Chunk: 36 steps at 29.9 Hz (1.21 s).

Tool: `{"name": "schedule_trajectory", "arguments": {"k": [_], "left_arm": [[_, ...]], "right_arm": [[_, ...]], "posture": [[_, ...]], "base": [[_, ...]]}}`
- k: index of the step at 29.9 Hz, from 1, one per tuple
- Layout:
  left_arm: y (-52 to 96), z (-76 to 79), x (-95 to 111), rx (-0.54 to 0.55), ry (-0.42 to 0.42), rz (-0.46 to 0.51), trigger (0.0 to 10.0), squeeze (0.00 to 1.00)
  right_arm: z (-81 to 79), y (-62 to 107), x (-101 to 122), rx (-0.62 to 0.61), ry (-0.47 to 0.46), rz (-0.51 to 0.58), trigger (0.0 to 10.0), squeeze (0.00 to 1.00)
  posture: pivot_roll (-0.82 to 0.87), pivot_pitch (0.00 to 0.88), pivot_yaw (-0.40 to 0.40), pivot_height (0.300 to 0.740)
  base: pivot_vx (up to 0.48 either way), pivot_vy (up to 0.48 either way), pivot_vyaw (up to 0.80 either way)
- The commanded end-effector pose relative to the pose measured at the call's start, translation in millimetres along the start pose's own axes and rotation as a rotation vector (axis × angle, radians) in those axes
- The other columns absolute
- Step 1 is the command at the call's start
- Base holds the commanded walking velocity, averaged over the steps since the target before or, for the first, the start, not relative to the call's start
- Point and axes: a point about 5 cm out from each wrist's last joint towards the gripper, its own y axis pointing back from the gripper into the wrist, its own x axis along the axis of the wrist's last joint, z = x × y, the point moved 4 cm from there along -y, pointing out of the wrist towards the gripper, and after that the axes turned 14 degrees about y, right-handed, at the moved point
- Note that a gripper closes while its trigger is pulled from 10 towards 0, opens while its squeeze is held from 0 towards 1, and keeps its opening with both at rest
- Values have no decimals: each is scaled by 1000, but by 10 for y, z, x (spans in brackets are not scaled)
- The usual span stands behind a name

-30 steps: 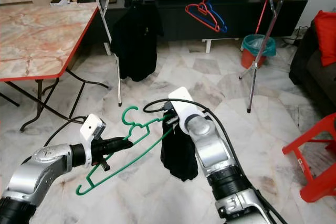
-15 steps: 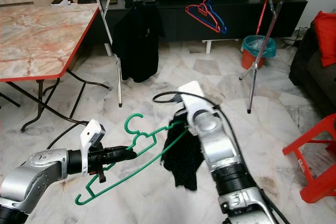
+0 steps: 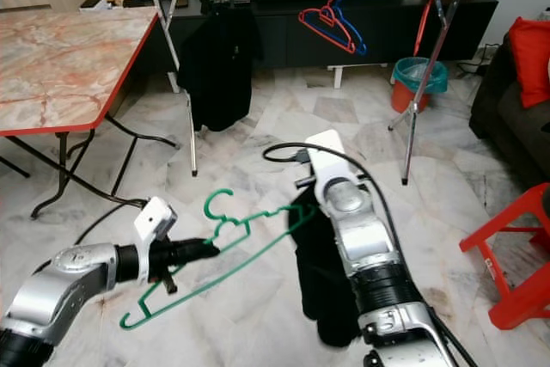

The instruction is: Hang hanger

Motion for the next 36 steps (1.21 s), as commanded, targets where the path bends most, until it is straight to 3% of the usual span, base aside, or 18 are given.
{"name": "schedule_trajectory", "arguments": {"k": [1, 8, 15, 20, 28, 36], "left_arm": [[62, 12, 68, -11, -15, 17, 10000, 0], [106, 313, -30, -204, 3, -36, 10000, 0], [194, 444, -73, -290, 1, -76, 10000, 0], [99, 236, 45, -139, -32, -11, 10000, 0], [66, 26, 183, 4, -71, 50, 10000, 0], [94, -1, 168, 14, -65, 41, 10000, 0]], "right_arm": [[17, 9, 130, 1, 0, 46, 10000, 0], [12, -25, 0, 11, 9, 12, 10000, 0], [28, -44, -33, 13, 13, 1, 10000, 0], [-16, -42, 11, 31, 14, 15, 10000, 0], [-64, -38, 19, 50, 25, 22, 10000, 0], [-90, -34, 10, 63, 33, 21, 10000, 0]], "posture": [[-51, 8, 31, 740], [-49, 8, 27, 740], [-48, 8, 26, 740], [-49, 8, 28, 740], [-47, 8, 30, 740], [-47, 10, 30, 740]], "base": [[0, 0, 0], [0, 0, 0], [0, 0, 0], [0, 0, 0], [0, 0, 0], [0, 0, 0]]}}
